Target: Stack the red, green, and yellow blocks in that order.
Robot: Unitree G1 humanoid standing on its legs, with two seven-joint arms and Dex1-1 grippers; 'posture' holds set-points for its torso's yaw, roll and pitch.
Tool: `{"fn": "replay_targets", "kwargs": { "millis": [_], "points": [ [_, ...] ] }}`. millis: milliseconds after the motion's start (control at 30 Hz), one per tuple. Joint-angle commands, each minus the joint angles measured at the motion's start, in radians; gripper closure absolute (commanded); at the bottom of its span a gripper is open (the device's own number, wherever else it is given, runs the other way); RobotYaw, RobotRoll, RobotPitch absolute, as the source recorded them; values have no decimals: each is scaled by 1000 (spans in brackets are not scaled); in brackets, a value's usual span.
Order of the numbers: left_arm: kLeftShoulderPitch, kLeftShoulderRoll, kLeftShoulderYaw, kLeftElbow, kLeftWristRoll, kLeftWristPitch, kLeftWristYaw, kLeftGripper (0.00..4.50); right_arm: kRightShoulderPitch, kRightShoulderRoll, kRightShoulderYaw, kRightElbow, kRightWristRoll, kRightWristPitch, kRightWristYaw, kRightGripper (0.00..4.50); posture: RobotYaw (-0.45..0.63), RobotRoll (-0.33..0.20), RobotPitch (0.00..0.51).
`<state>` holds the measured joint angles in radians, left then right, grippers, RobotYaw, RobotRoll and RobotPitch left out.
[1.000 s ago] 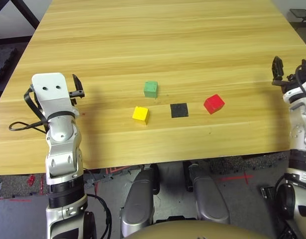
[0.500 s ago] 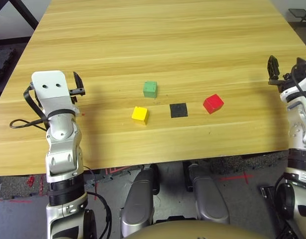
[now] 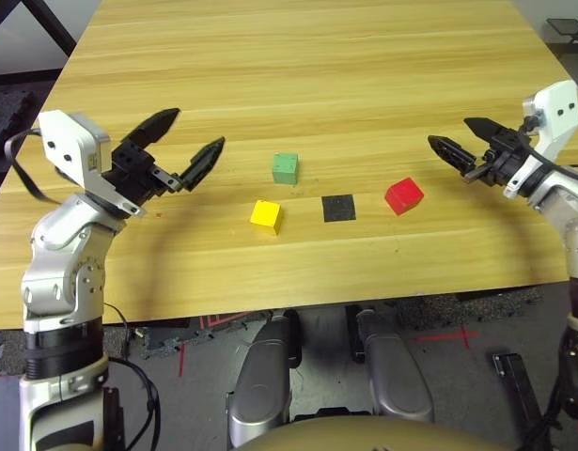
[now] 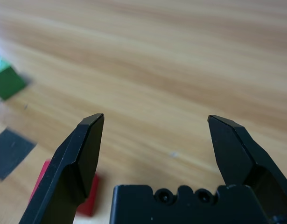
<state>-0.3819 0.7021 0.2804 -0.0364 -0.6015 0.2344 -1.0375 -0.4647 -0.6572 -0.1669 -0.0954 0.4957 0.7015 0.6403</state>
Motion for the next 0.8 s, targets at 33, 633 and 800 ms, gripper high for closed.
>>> {"fn": "replay_targets", "kwargs": {
  "millis": [33,633,800],
  "points": [
    [-79,9,-73,127,9,-26,-150,48,26,-5,27,-87,45,111,6,0,281,-29,247],
    [-218,-31,-155,436,119,-243,-379,48,175,-19,101,-414,73,260,-71,0,241,-57,250],
    [-199,-42,-153,428,118,-260,-387,48,207,-30,147,-406,-3,147,-57,0,247,-53,240]
  ]
}}
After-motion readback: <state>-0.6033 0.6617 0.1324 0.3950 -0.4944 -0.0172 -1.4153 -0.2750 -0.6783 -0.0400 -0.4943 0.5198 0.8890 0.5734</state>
